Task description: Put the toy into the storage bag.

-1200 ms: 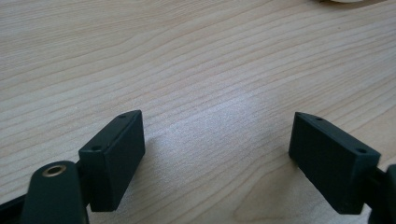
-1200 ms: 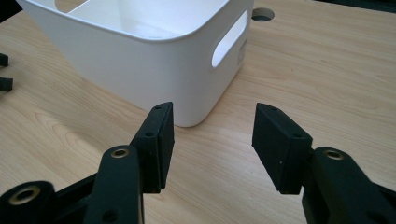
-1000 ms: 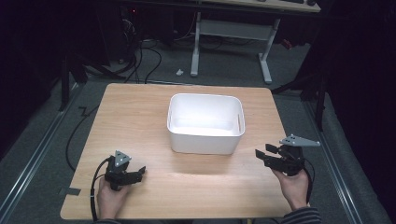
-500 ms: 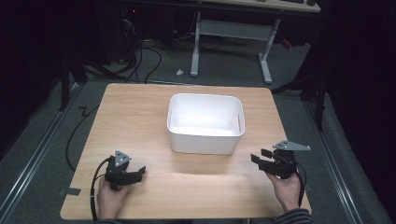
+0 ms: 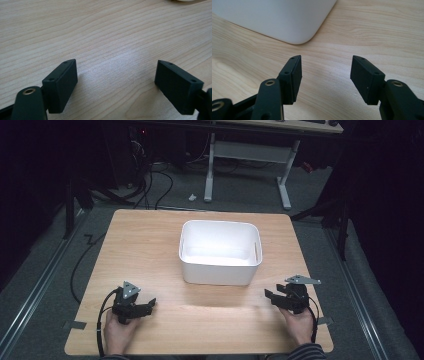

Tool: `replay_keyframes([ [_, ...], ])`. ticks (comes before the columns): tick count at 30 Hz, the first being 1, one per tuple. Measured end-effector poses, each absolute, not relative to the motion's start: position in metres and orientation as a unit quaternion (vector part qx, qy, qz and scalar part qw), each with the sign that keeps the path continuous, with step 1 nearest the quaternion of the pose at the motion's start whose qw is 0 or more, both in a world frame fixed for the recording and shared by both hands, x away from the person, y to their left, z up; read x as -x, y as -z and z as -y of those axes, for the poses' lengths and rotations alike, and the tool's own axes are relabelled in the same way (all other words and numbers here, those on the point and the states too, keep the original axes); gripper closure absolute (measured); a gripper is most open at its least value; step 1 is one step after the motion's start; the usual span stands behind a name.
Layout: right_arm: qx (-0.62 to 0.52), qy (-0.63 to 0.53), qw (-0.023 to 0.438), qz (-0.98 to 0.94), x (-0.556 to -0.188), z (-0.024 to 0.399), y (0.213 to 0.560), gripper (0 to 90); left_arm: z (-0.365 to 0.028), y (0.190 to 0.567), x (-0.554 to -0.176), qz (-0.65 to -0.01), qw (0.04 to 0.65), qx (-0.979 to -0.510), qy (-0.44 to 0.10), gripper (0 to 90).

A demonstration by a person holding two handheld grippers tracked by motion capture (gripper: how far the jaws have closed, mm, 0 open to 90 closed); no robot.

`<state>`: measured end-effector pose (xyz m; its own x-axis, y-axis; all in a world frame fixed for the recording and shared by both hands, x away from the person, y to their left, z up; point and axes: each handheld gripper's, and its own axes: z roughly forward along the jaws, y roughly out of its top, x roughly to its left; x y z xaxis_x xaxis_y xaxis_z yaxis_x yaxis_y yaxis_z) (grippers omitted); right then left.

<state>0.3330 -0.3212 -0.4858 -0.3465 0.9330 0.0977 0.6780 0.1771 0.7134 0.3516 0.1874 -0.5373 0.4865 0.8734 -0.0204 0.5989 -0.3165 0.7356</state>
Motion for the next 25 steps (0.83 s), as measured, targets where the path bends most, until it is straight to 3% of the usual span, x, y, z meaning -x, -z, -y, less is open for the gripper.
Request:
replay_keyframes([
  [13,-0.565,-0.312,0.223,-0.731,-0.337,0.322,0.514,38.5,-0.187,0.537,-0.352,-0.467,0.351,-0.787,-0.196,18.7],
  [17,-0.557,-0.304,0.243,-0.733,-0.336,0.320,0.529,32.5,-0.187,0.537,-0.352,-0.467,0.351,-0.787,-0.196,18.7],
  [25,-0.554,-0.308,0.243,-0.734,-0.335,0.321,0.530,29.5,-0.187,0.537,-0.352,-0.468,0.351,-0.787,-0.196,18.7],
])
